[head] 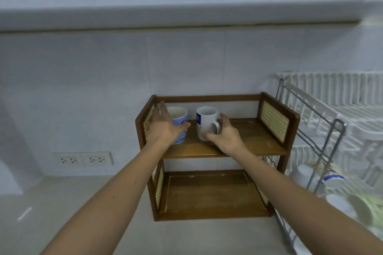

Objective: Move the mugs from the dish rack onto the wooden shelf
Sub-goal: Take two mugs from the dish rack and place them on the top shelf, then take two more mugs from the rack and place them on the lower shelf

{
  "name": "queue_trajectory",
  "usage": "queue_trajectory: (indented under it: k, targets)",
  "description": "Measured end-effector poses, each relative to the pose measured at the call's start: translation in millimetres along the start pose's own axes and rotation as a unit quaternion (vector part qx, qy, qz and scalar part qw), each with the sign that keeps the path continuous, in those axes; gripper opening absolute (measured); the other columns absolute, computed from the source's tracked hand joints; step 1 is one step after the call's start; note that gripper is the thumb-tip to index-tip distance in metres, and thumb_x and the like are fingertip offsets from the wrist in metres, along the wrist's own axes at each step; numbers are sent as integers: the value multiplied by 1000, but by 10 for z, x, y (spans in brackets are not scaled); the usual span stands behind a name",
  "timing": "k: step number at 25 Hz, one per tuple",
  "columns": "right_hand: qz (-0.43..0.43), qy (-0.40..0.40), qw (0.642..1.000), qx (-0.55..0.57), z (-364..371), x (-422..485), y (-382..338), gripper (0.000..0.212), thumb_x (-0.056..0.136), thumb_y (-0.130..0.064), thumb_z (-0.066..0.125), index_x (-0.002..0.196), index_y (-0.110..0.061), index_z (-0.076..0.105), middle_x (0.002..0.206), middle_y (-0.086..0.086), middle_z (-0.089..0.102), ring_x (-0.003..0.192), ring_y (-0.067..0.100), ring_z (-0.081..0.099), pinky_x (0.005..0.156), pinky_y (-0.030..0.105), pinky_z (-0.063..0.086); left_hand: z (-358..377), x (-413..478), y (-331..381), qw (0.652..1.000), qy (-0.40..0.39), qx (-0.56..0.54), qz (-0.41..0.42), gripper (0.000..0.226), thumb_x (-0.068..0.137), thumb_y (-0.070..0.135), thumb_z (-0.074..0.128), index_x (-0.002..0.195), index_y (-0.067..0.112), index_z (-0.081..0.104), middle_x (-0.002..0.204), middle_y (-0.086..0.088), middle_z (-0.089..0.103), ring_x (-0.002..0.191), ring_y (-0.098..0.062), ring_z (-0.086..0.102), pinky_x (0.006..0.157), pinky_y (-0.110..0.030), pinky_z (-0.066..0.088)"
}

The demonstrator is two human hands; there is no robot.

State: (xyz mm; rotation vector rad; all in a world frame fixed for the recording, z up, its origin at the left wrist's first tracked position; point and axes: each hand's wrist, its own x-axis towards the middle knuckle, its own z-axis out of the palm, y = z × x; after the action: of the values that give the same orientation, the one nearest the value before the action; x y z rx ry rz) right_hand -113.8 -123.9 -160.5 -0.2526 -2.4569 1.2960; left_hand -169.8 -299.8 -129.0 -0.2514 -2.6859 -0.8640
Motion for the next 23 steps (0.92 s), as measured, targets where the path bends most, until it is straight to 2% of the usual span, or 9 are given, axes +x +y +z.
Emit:
queue_trajectory:
  k: [3,5,7,10,12,14,18,20,23]
  targets:
    - [-36,64,997,-36,-253,-474,31,74,84,-30,67,145,-16,27,144,7,45,130,21,43,98,28,37,-35,-424,131,983,114,10,147,65,86,37,63,140,12,36,139,-13,45,125,-29,46,98,-43,46]
    - [-89,106,990,-22,-490,-939,168,60,86,-24,65,140,-20,38,138,-2,51,124,7,47,99,21,40,49,-811,272,958,133,-42,250,50,87,26,61,133,12,46,135,-10,49,126,-26,44,103,-39,41]
    - [-128,142,981,8,-756,-1419,360,40,86,-17,63,124,-25,53,115,-14,63,103,-4,59,87,14,51,182,-1195,447,933,108,-93,332,42,87,19,60,127,12,53,130,-7,53,123,-21,46,102,-33,39]
    - [-139,188,972,-21,-1221,-1984,733,18,84,-19,61,93,-34,63,78,-18,70,70,2,68,62,19,55,428,-1698,756,881,55,-144,447,31,86,10,60,117,8,62,118,-8,60,113,-19,53,96,-28,43]
    - [-100,209,970,-79,-1547,-2151,1056,13,83,-19,59,85,-32,64,67,-12,70,58,3,67,55,25,55,626,-1962,970,842,6,-182,508,27,84,4,61,111,6,65,110,-9,64,106,-20,58,91,-27,48]
    - [-12,208,972,-112,-1870,-2178,1400,23,83,-9,60,80,-32,61,67,-7,70,59,5,68,58,24,53,866,-2161,1211,811,-48,-203,546,25,84,2,60,108,6,66,106,-8,66,100,-20,61,86,-27,51]
    - [111,124,950,-264,-2414,-1913,2109,21,81,-10,60,100,-16,66,93,3,71,92,23,66,76,30,48,1416,-2326,1668,799,-158,-97,572,31,83,-1,59,112,8,64,110,-7,65,101,-24,61,85,-37,51]
    - [152,20,918,-365,-2625,-1712,2392,38,81,-14,62,119,-16,58,119,7,63,111,27,57,88,37,48,1708,-2322,1887,781,-127,41,610,40,79,-1,64,117,11,62,117,-8,63,111,-27,58,97,-40,44]
    - [129,-137,828,-529,-2804,-1422,2694,67,80,-19,67,139,-20,36,139,6,44,125,28,43,96,44,44,2076,-2264,2148,670,-89,301,673,56,85,5,61,136,12,40,143,-11,42,135,-31,33,113,-48,20]
